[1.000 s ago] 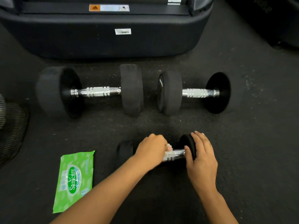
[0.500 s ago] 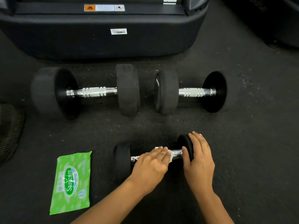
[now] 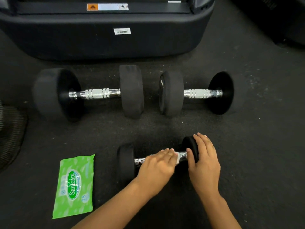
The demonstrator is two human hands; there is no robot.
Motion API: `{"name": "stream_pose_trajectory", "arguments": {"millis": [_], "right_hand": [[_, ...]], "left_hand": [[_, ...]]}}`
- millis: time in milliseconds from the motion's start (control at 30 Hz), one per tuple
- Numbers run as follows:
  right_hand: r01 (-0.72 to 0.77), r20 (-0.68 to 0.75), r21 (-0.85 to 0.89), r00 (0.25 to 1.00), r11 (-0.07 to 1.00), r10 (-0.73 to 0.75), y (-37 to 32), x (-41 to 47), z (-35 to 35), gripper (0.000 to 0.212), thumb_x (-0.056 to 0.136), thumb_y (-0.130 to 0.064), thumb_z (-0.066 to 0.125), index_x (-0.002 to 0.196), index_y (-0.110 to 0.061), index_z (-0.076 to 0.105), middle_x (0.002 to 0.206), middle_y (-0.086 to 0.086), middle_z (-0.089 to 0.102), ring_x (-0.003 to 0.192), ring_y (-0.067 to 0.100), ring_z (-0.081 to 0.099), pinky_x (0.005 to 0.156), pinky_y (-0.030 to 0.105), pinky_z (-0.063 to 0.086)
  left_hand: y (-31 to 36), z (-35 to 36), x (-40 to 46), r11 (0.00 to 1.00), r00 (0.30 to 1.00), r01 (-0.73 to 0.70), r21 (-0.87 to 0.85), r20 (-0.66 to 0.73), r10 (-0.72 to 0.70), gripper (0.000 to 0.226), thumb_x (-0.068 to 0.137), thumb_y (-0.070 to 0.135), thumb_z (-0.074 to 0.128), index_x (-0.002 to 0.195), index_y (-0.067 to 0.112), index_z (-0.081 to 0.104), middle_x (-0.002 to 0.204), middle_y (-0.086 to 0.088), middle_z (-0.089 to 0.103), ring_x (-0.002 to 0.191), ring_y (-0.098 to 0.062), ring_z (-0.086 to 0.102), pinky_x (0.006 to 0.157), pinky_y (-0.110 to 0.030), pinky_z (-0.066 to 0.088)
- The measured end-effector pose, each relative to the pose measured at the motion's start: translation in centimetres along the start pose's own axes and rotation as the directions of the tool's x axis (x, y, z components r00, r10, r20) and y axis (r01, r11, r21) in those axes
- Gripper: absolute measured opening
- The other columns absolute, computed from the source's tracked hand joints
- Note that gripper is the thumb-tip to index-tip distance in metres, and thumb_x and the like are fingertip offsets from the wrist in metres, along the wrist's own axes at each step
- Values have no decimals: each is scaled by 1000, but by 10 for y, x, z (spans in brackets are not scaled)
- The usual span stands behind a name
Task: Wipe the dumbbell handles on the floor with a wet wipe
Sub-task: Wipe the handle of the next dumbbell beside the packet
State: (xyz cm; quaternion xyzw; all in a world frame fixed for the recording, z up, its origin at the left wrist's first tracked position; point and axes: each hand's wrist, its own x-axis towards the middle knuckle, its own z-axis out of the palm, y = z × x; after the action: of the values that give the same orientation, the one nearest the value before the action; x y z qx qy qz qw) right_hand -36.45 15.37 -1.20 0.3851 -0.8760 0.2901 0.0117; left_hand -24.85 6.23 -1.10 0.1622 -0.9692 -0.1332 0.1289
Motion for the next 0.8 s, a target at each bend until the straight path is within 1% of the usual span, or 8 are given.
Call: {"name": "stream_pose_trajectory", "arguments": {"millis": [100, 167, 233, 300, 400, 500, 633, 800], "right_hand": [[0, 3, -12, 1000, 1000, 0, 0, 1, 0, 45, 83, -13, 65, 126, -7, 53, 132, 7, 52, 128, 20, 40, 100, 32, 33], [0, 2, -18, 1000, 1000, 0, 1, -1, 1, 45, 83, -12, 65, 126, -7, 54, 132, 7, 52, 128, 21, 41, 100, 33, 35], [2, 7, -21, 1000, 1000, -1, 0, -2, 0, 46, 82, -12, 65, 126, -7, 54, 132, 7, 52, 128, 20, 40, 100, 34, 35], [10, 9, -20, 1000, 1000, -10, 1, -2, -1, 46, 82, -13, 65, 126, -6, 54, 132, 8, 52, 129, 20, 39, 101, 35, 35], [16, 2, -15, 1000, 1000, -16, 2, -4, -1, 46, 82, -14, 64, 126, -6, 53, 132, 8, 52, 129, 21, 39, 101, 35, 35], [16, -3, -8, 1000, 1000, -16, 4, -6, -1, 46, 83, -14, 64, 126, -5, 53, 133, 9, 51, 129, 20, 38, 102, 36, 35], [21, 8, -16, 1000, 1000, -21, 2, -3, 0, 47, 82, -12, 65, 127, -7, 52, 133, 8, 51, 130, 19, 37, 102, 34, 32], [20, -9, -11, 1000, 1000, -20, 2, -4, 0, 46, 82, -13, 64, 126, -6, 53, 132, 8, 52, 129, 21, 39, 101, 34, 33]], "left_hand": [[-12, -18, 29, 912, 890, 382, -150, 325, -320, 20, 89, 22, 53, 99, 26, 70, 91, -4, 69, 86, -23, 63, 75, -32, 50], [-25, -27, 46, 802, 786, 533, -271, 511, -349, 15, 90, 27, 58, 90, 20, 72, 81, -8, 66, 72, -17, 58, 65, -27, 44], [-32, -33, 49, 751, 741, 586, -306, 578, -343, 23, 90, 28, 59, 73, 14, 68, 70, -4, 59, 60, -12, 50, 56, -23, 36], [-31, -36, 40, 782, 734, 582, -222, 558, -387, 28, 90, 28, 59, 65, 17, 62, 63, 0, 50, 69, -20, 55, 59, -27, 37], [-21, -33, 23, 893, 821, 449, -47, 417, -390, 13, 91, 25, 56, 85, 23, 67, 79, -3, 60, 82, -26, 60, 70, -36, 47], [-12, -28, 25, 915, 873, 387, -110, 363, -326, 16, 91, 25, 55, 100, 27, 67, 87, -3, 66, 84, -23, 61, 75, -37, 48], [-18, -24, 33, 885, 843, 440, -152, 409, -349, 16, 90, 23, 57, 98, 27, 69, 88, -2, 67, 85, -22, 62, 76, -38, 50], [-10, -25, 17, 929, 881, 370, -7, 320, -349, 19, 93, 28, 53, 109, 28, 63, 97, -2, 65, 89, -21, 62, 75, -34, 48]]}}
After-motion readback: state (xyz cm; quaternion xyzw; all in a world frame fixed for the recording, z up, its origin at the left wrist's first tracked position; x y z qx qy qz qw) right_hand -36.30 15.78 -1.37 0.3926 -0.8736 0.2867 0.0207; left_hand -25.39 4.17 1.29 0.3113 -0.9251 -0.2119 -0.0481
